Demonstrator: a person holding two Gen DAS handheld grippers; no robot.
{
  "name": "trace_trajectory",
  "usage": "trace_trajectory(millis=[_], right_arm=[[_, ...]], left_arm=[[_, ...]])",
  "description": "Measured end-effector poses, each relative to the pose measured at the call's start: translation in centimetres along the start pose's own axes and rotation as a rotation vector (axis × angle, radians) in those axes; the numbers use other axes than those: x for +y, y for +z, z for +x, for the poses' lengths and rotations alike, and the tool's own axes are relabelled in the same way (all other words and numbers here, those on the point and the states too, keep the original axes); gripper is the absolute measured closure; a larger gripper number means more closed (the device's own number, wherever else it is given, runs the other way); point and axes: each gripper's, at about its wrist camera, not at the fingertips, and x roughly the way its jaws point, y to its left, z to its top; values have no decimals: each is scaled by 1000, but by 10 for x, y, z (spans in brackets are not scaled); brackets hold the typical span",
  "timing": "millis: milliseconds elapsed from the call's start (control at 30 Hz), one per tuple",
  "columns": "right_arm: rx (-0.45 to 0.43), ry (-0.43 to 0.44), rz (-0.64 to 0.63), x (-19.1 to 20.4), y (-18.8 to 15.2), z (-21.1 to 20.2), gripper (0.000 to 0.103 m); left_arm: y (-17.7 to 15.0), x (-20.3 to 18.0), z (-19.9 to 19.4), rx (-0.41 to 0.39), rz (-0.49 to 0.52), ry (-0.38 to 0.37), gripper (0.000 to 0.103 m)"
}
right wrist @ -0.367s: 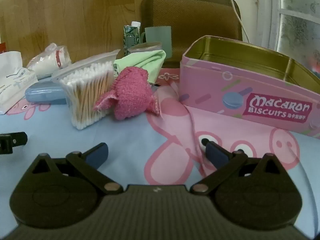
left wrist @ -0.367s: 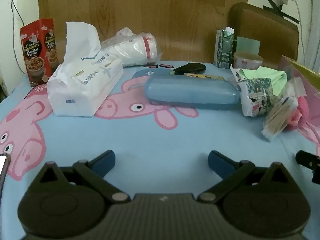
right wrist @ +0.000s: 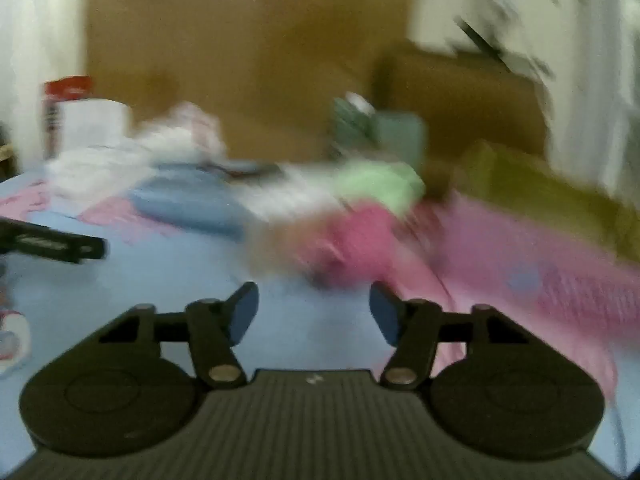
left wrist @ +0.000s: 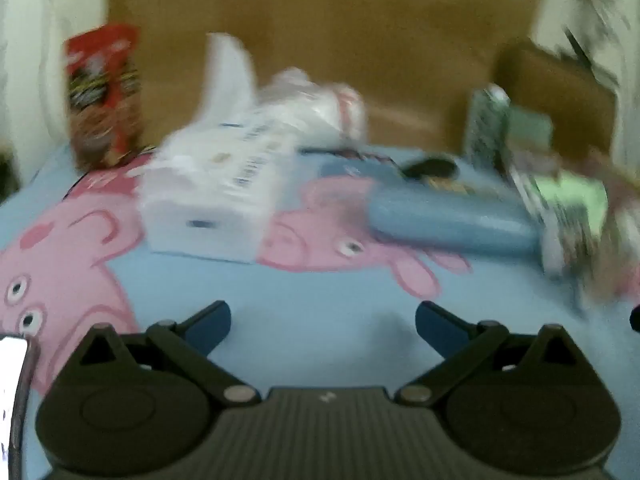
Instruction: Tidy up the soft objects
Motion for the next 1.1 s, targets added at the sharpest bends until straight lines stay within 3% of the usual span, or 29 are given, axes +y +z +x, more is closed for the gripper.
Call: trace_trajectory(millis=[100, 200, 333, 467, 633, 767, 967, 1100], right_arm=[[-36, 107, -130, 20, 31, 19, 40], [36, 263, -293, 39, 62, 61, 35], [179, 336, -468, 55, 80, 118, 30], [266, 308, -617, 69, 74, 153, 22], [293, 375, -617, 83, 77, 143, 50], [271, 496, -641, 101, 59, 104, 50], [214, 522, -550, 92, 26, 48, 49], [196, 504, -360, 68, 12, 30, 41]], left_arm=[[-2, 10, -5, -32, -79, -20, 1], [-3, 15, -13, -71, -117, 3, 4], [0, 27, -12, -88, -185, -19, 4], [1, 38, -14, -102, -239, -36, 4], [1, 47, -21, -156, -276, -47, 4], [2, 52, -20, -158, -292, -52, 4], [3, 51, -12, -108, -264, -39, 2], [3, 43, -8, -74, -217, -33, 1]])
